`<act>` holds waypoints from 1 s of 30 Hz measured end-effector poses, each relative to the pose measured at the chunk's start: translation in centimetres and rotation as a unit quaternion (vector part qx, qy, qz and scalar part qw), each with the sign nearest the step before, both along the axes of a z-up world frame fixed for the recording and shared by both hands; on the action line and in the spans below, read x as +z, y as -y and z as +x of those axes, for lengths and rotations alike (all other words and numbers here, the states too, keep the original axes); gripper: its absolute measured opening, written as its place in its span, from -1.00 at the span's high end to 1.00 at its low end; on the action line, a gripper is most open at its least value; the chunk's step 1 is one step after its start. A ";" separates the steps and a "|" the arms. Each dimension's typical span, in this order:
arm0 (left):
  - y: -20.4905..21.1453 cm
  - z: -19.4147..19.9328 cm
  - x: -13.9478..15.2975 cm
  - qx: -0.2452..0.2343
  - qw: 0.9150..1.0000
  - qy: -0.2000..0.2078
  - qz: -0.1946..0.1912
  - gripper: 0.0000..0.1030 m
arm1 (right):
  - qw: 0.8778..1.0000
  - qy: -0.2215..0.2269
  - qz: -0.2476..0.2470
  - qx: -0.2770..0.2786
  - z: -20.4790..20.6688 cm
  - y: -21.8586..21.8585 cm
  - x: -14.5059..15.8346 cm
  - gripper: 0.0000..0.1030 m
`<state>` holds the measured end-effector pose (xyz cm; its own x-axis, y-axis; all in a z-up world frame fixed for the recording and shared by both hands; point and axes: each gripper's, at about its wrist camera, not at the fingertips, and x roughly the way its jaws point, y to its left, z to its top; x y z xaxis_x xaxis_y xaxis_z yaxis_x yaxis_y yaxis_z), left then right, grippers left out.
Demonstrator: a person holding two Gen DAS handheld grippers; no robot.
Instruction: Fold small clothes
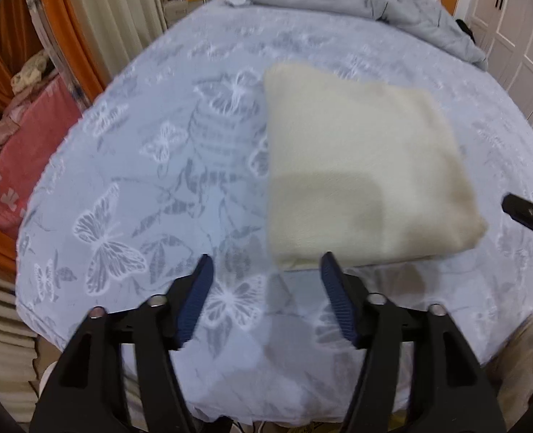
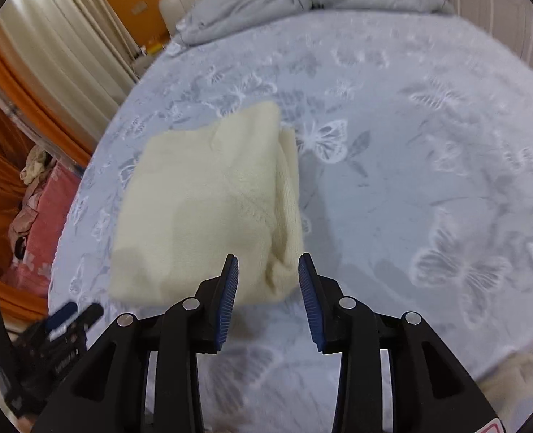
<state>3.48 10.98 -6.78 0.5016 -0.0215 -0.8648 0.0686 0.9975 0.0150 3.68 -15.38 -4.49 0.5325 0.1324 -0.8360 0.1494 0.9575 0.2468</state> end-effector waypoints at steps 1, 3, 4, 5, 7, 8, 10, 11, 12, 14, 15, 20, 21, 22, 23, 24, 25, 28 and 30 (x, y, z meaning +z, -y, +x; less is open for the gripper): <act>0.4 -0.2 0.5 -0.005 1.000 0.006 0.000 -0.22 | 1.000 0.003 -0.009 -0.003 -0.8 -0.2 0.3 0.32; 1.3 -1.0 1.5 -0.012 1.000 0.018 0.007 -0.26 | 1.000 0.010 -0.018 -0.010 -2.4 -0.3 0.9 0.29; 1.7 -1.4 1.9 -0.016 1.000 0.025 0.012 -0.26 | 1.000 0.015 -0.020 -0.014 -3.3 0.0 1.1 0.26; 2.2 -2.0 2.5 -0.019 0.999 0.034 0.015 -0.27 | 0.999 0.018 -0.021 -0.017 -4.2 -0.1 1.4 0.19; 3.0 -3.0 3.5 -0.021 0.999 0.048 0.016 -0.30 | 0.999 0.021 -0.030 -0.023 -5.2 -0.1 1.7 0.17; 3.2 -3.3 3.8 -0.022 0.998 0.051 0.016 -0.36 | 0.999 0.024 -0.032 -0.026 -5.9 0.0 1.9 0.17; 3.7 -4.1 4.3 -0.023 0.998 0.061 0.020 -0.41 | 0.999 0.030 -0.032 -0.026 -6.9 0.0 2.2 0.16; 4.1 -4.6 4.5 -0.026 0.997 0.065 0.023 -0.41 | 0.999 0.031 -0.033 -0.027 -7.2 0.0 2.3 0.16; 4.3 -5.0 4.6 -0.029 0.997 0.067 0.025 -0.41 | 0.999 0.034 -0.034 -0.027 -7.9 0.0 2.4 0.16; 4.6 -5.6 4.6 -0.029 0.997 0.069 0.027 -0.41 | 0.998 0.036 -0.035 -0.027 -8.3 -0.1 2.3 0.15; 4.7 -5.9 4.6 -0.027 0.997 0.068 0.027 -0.41 | 0.998 0.035 -0.036 -0.028 -8.7 -0.2 2.2 0.15; 4.6 -6.8 4.3 -0.019 0.998 0.062 0.025 -0.41 | 0.998 0.034 -0.036 -0.026 -9.7 -0.8 1.9 0.15; 4.6 -6.9 4.2 -0.018 0.998 0.062 0.028 -0.41 | 0.998 0.034 -0.036 -0.025 -9.8 -0.9 1.8 0.15; 4.5 -7.0 4.2 -0.016 0.998 0.062 0.029 -0.41 | 0.999 0.034 -0.036 -0.024 -9.9 -1.0 1.7 0.15; 4.4 -7.1 4.1 -0.014 0.998 0.062 0.029 -0.41 | 0.999 0.033 -0.036 -0.023 -10.0 -1.2 1.6 0.15; 4.3 -7.1 4.1 -0.011 0.998 0.062 0.030 -0.41 | 0.999 0.032 -0.036 -0.022 -10.2 -1.3 1.6 0.15; 4.2 -7.2 4.0 -0.010 0.998 0.061 0.031 -0.41 | 0.999 0.032 -0.036 -0.021 -10.2 -1.4 1.5 0.15; 4.1 -7.4 4.0 -0.006 0.997 0.063 0.035 -0.41 | 0.999 0.030 -0.042 -0.016 -10.5 -1.8 1.2 0.15; 4.0 -7.5 3.9 -0.005 0.997 0.063 0.036 -0.41 | 0.998 0.027 -0.045 -0.015 -10.7 -2.1 1.0 0.15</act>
